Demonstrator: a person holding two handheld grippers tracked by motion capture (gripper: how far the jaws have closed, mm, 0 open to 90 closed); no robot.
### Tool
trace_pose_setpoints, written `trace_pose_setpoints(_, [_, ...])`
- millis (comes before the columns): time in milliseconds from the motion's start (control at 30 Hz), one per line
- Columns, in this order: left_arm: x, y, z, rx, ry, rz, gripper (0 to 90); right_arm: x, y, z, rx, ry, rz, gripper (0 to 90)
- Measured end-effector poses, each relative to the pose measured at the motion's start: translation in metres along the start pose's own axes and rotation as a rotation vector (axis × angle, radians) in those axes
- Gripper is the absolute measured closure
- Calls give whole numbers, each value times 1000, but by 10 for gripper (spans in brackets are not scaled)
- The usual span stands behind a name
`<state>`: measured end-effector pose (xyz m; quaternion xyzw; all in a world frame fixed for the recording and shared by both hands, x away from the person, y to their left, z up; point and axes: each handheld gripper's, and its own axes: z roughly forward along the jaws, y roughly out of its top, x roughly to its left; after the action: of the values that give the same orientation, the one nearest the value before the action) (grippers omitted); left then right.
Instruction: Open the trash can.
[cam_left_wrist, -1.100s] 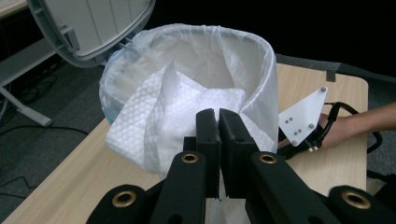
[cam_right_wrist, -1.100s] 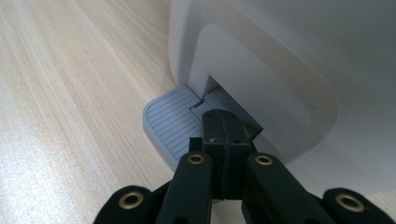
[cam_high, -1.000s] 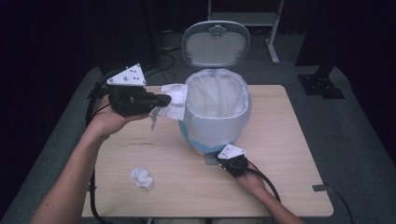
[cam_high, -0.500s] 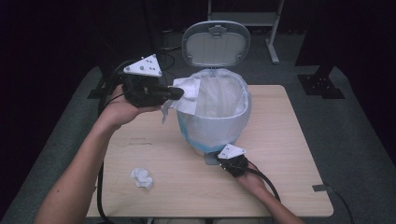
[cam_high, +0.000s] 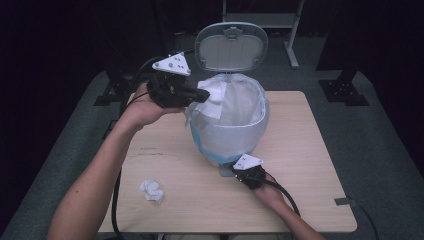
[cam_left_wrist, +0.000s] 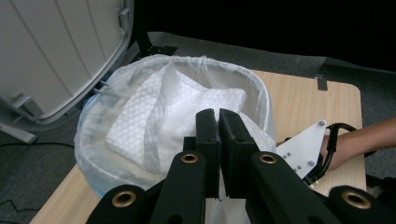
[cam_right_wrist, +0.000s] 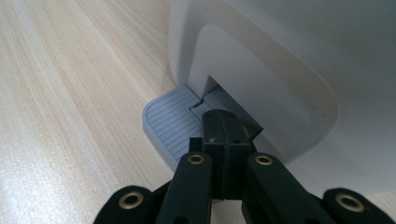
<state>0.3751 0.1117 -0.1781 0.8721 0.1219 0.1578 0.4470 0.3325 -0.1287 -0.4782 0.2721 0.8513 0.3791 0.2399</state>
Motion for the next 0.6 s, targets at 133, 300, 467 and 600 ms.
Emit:
trace_pose_setpoints(133, [3,5,6,13,-6,8,874,0,0,0,0,-1,1,900])
trace_pose_setpoints(300, [5,13,13,11,-12,9,873,0,0,0,0,-2,2,900])
trace_pose_setpoints(467, [6,22,19,16,-14,16,873,0,0,0,0,-3,1,900])
trace_pose_setpoints(600, [8,29,26,25,-21,22,872,1,0,0,1,-3,0,900])
